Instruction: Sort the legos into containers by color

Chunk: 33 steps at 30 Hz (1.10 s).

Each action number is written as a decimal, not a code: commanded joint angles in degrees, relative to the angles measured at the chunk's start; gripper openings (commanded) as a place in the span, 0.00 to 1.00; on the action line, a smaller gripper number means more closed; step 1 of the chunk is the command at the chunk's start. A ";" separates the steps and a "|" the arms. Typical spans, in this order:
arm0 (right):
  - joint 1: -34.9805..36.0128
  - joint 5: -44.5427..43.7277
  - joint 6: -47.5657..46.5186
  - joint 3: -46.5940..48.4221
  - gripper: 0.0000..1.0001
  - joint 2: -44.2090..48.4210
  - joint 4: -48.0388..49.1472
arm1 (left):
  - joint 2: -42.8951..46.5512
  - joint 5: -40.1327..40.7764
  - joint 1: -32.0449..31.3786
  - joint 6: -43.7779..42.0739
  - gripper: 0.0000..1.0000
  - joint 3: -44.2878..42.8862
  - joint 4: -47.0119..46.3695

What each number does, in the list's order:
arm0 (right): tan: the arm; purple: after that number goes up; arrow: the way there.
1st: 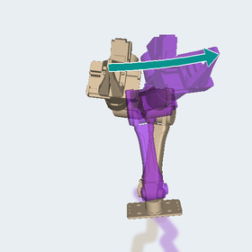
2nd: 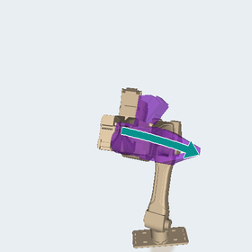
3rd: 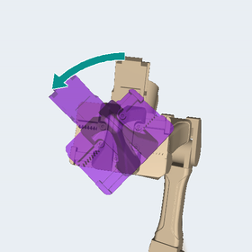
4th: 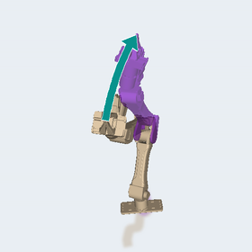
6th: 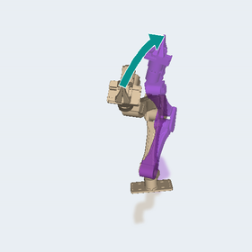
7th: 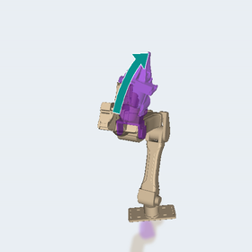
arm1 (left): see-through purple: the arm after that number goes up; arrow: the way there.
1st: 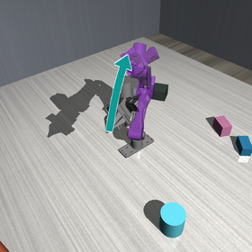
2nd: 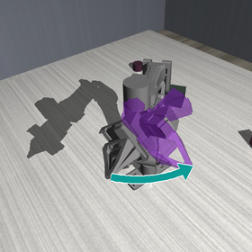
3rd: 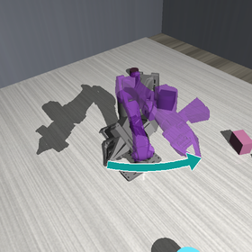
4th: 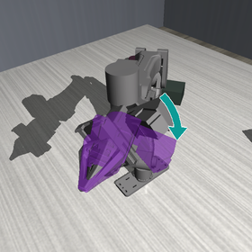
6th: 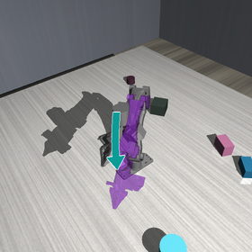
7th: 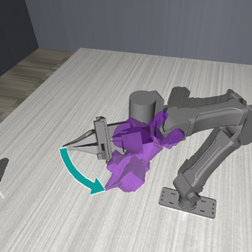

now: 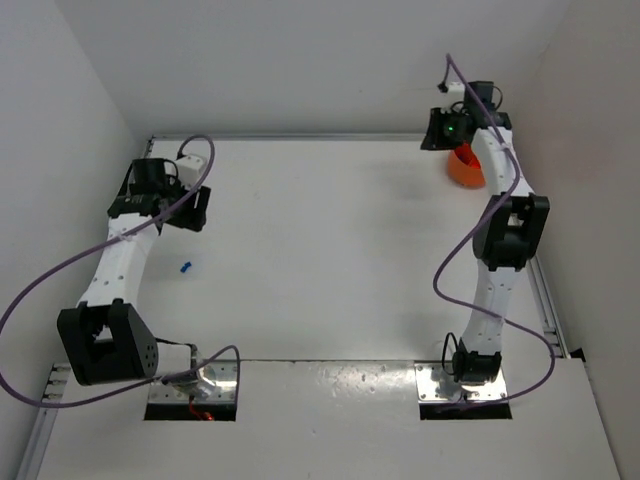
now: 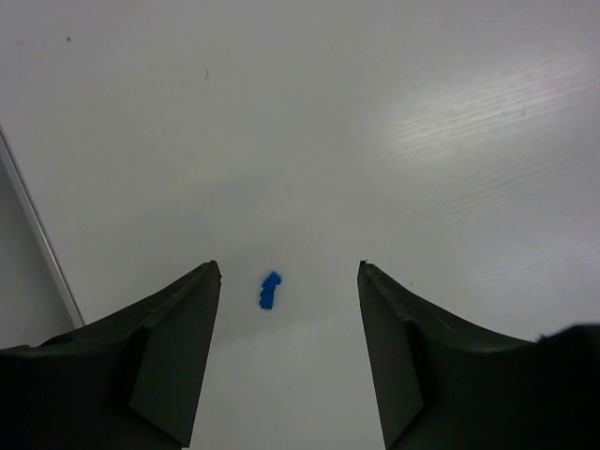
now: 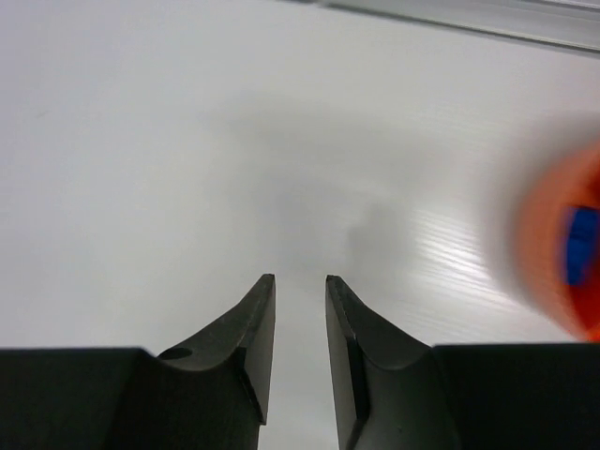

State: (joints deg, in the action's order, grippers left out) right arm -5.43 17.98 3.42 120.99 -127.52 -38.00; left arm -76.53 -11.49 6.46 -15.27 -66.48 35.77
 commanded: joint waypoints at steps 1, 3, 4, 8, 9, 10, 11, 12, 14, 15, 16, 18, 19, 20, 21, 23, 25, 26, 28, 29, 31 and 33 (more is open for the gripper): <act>6.39 7.42 -1.49 -3.74 0.29 3.77 -0.41 | 2.17 1.29 5.03 -8.45 0.66 5.81 6.15; 9.11 10.13 -3.23 -4.97 0.34 3.77 -1.28 | 2.18 1.91 7.42 -9.33 0.68 7.23 6.86; 9.91 10.15 -4.29 -5.58 0.37 3.77 -2.25 | 0.87 1.91 8.82 -9.95 0.68 7.76 7.64; 12.72 9.18 -7.73 -9.27 0.45 4.30 0.02 | -1.60 2.60 10.32 -11.18 0.69 9.69 8.53; 12.73 9.18 -7.12 -9.28 0.46 4.30 0.03 | -2.47 3.22 10.33 -11.80 0.69 9.70 8.53; 12.73 9.18 -6.42 -9.28 0.48 4.30 0.64 | -3.00 3.22 10.85 -11.80 0.69 10.48 7.66; 13.25 9.18 -5.71 -9.80 0.48 4.30 0.64 | -4.40 3.75 10.86 -11.80 0.69 10.49 7.04; 13.25 9.18 -5.18 -9.81 0.49 4.30 1.34 | -5.20 3.75 10.86 -11.80 0.69 10.49 7.03; 13.78 8.40 -5.18 -12.52 0.56 5.08 3.18 | -6.78 4.45 10.86 -11.80 0.69 10.49 6.51; 14.30 8.39 -5.18 -13.05 0.60 5.09 3.19 | -8.44 5.93 10.86 -11.80 0.69 11.10 4.85; 14.31 8.39 -5.18 -13.06 0.63 5.09 3.19 | -9.33 6.47 10.86 -11.80 0.69 11.11 4.14; 14.84 7.78 -5.18 -13.59 0.64 5.62 3.19 | -11.88 7.00 10.86 -11.80 0.65 11.11 2.29; 14.84 7.77 -5.18 -13.59 0.65 5.62 3.19 | -12.67 7.00 10.86 -11.80 0.63 11.11 1.59; 14.84 7.77 -5.18 -13.59 0.65 6.14 3.19 | -13.37 7.00 10.86 -11.80 0.61 11.11 0.89; 14.84 7.25 -5.70 -13.59 0.65 6.15 3.19 | -14.95 7.61 10.86 -11.80 0.59 10.50 -0.51; 15.36 7.25 -5.71 -13.59 0.65 6.15 3.19 | -16.89 8.41 10.86 -11.28 0.50 10.49 -1.05; 15.36 7.25 -5.71 -13.59 0.65 6.67 3.19 | -19.44 8.94 10.86 -11.28 0.46 9.79 -1.76; 15.36 7.25 -5.71 -13.59 0.65 6.67 3.19 | -19.97 8.94 10.86 -11.28 0.44 9.79 -2.45; 15.36 7.25 -5.71 -13.59 0.65 6.67 3.19 | -20.50 8.33 10.86 -11.28 0.44 9.79 -3.25; 15.36 7.25 -5.71 -13.59 0.65 6.67 3.19 | -21.02 8.32 10.25 -11.28 0.44 9.79 -3.77; 15.89 7.25 -5.71 -13.59 0.65 6.67 3.19 | -21.72 8.32 10.24 -10.75 0.44 9.79 -4.39; 15.89 7.25 -5.71 -13.59 0.65 6.67 3.19 | -22.43 8.32 10.24 -10.75 0.43 9.26 -4.39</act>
State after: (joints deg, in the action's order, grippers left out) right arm 9.80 25.34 -1.54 107.22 -124.55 -36.42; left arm -97.82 -3.33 16.60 -26.28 -56.03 34.33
